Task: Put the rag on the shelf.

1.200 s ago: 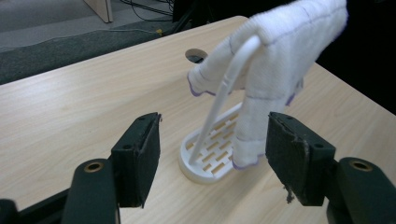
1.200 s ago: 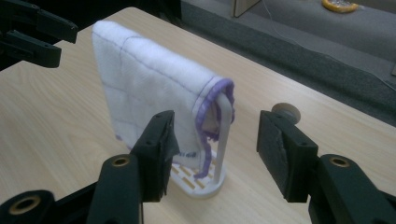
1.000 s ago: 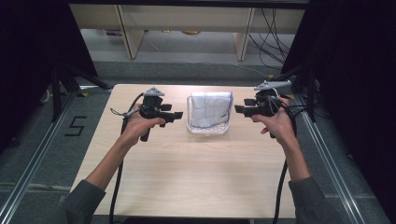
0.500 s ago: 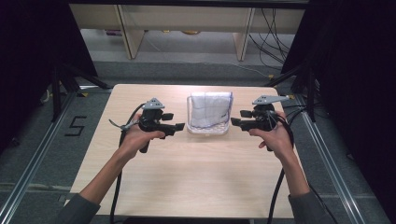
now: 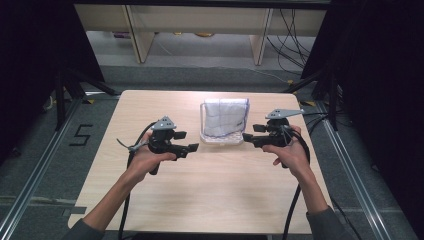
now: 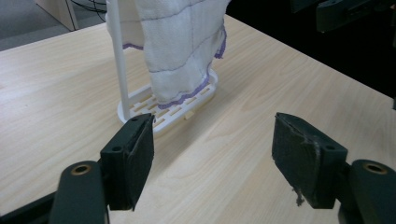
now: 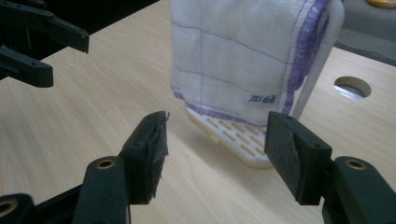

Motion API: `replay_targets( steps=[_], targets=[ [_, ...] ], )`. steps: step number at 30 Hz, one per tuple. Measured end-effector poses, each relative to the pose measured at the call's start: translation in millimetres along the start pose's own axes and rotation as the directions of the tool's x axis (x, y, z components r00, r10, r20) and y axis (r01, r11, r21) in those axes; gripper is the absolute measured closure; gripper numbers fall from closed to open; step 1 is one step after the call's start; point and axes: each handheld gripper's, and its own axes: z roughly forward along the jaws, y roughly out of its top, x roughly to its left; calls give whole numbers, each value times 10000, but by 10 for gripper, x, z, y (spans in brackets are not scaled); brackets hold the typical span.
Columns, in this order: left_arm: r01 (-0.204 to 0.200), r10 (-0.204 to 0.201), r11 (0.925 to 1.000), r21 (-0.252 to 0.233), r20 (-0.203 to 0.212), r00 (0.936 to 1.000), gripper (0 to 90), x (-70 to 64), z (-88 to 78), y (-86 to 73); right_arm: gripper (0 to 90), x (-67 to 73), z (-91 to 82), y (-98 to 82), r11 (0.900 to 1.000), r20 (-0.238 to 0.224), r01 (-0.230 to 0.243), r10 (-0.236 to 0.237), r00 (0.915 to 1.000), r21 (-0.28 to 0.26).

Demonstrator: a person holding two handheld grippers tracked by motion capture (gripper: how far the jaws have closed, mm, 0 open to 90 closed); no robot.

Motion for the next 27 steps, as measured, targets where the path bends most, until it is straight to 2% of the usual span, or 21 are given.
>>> replay_targets(
  steps=[1, 6, 7, 8, 9, 10, 11, 12, 14, 16, 17, 18, 19, 20, 21, 22, 23, 24, 27],
  targets=[
    [3, -3, 10000, 55, -5, 10000, 288, -4, 1, -14, 390, 19, 18, -11, 9997, -114, -195, 193, 9997, -115],
    [-4, 6, 9996, 265, -70, 10000, 281, -4, 8, -102, 368, 21, 19, -20, 9996, -208, -292, 291, 9994, -35],
    [0, 2, 9996, 290, -83, 10000, 280, 8, 2, -117, 352, 9, 38, -32, 9999, -181, -13, 10, 9998, -156],
    [17, -14, 9996, 265, -122, 9999, 280, 9, 0, -119, 347, 33, 29, -37, 9996, -213, -272, 271, 9994, -33],
    [14, -10, 9997, 259, -155, 9999, 280, 10, -4, -118, 340, 36, 50, -51, 9995, -295, -249, 243, 9993, -175],
    [49, -46, 9998, 210, -149, 9999, 280, 10, -4, -117, 336, 19, 44, -53, 9999, -183, 15, -17, 9998, -140],
    [61, -58, 9998, 190, -161, 9999, 279, 8, -4, -119, 330, 45, 45, -64, 9995, -253, -303, 302, 9992, -32],
    [53, -49, 9998, 205, -193, 9998, 277, 3, -5, -122, 328, 48, 57, -71, 9995, -342, -301, 298, 9990, -77],
    [-10, 15, 9998, 220, -197, 9998, 276, -6, -8, -133, 327, 58, 51, -74, 9993, -225, -366, 366, 9991, 28],
    [8, -3, 9997, 243, -229, 9997, 276, -13, -9, -150, 324, 50, 72, -82, 10000, -150, -28, 28, 9999, 3],
    [26, -21, 9996, 298, -184, 9998, 276, -12, -10, -163, 324, 82, 81, -89, 9995, -251, -324, 325, 9992, 54],
    [10, -5, 9995, 327, -132, 9999, 276, -9, -10, -182, 324, 91, 85, -88, 9995, -297, -282, 286, 9991, 156],
    [0, 11, 9992, 399, -259, 9997, 275, -14, -15, -212, 324, 77, 108, -93, 10000, -172, 78, -77, 9998, 20],
    [0, 11, 9992, 399, -259, 9997, 275, -14, -15, -212, 324, 77, 108, -93, 10000, -172, 78, -77, 9998, 20],
    [16, -1, 9988, 485, -297, 9996, 275, -13, -23, -260, 323, 107, 110, -97, 9996, -262, -215, 220, 9994, 197],
    [15, 2, 9982, 606, -277, 9996, 275, 4, -44, -329, 323, 118, 127, -98, 9997, -255, -19, 26, 9997, 249],
    [15, 2, 9982, 606, -277, 9996, 275, 4, -44, -329, 323, 118, 127, -98, 9997, -255, -19, 26, 9997, 249],
    [145, -116, 9974, 700, -414, 9991, 275, 21, -74, -398, 322, 142, 140, -108, 9997, -326, -101, 108, 9994, 223],
    [223, -185, 9974, 692, -549, 9983, 275, 43, -103, -446, 320, 164, 134, -112, 9990, -309, -267, 279, 9991, 368]
  ],
)
